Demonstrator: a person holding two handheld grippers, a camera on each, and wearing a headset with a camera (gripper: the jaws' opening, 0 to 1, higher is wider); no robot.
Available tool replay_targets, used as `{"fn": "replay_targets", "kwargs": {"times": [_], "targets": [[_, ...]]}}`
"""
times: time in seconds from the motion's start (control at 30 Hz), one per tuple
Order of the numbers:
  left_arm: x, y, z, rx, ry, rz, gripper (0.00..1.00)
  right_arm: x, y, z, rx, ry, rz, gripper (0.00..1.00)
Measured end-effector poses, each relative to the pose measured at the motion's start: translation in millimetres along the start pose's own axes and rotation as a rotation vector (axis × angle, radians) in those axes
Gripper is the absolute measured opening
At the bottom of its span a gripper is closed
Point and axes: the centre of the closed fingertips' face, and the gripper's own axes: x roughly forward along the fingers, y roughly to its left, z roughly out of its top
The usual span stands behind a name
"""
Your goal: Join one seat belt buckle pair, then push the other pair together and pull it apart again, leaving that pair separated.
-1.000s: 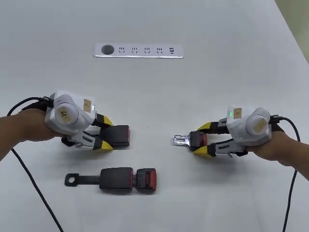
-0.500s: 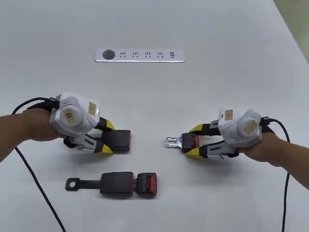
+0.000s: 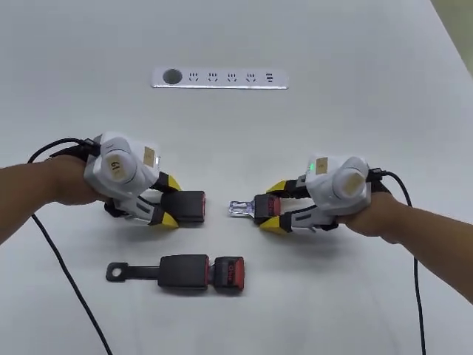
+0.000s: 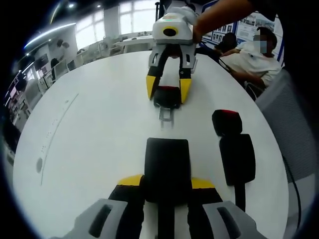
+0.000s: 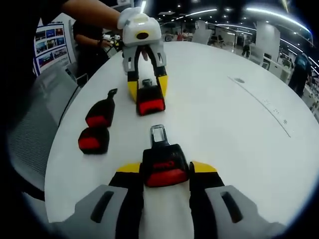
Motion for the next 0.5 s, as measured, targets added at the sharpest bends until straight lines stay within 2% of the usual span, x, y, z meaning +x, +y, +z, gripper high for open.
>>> {"fn": "replay_targets", "kwargs": {"times": [0.27, 0.5], "targets": [[0.0, 0.9, 0.1, -0.003, 0.011, 0.001, 0.34, 16.2, 3.1, 20.4, -0.021, -0.006, 0.012, 0.34], [0.8, 1.7, -0.4, -0.002, 0.023, 0.010, 0.33, 25.8, 12.6, 33.7, -0.028, -0.021, 0.042, 0.34]]}}
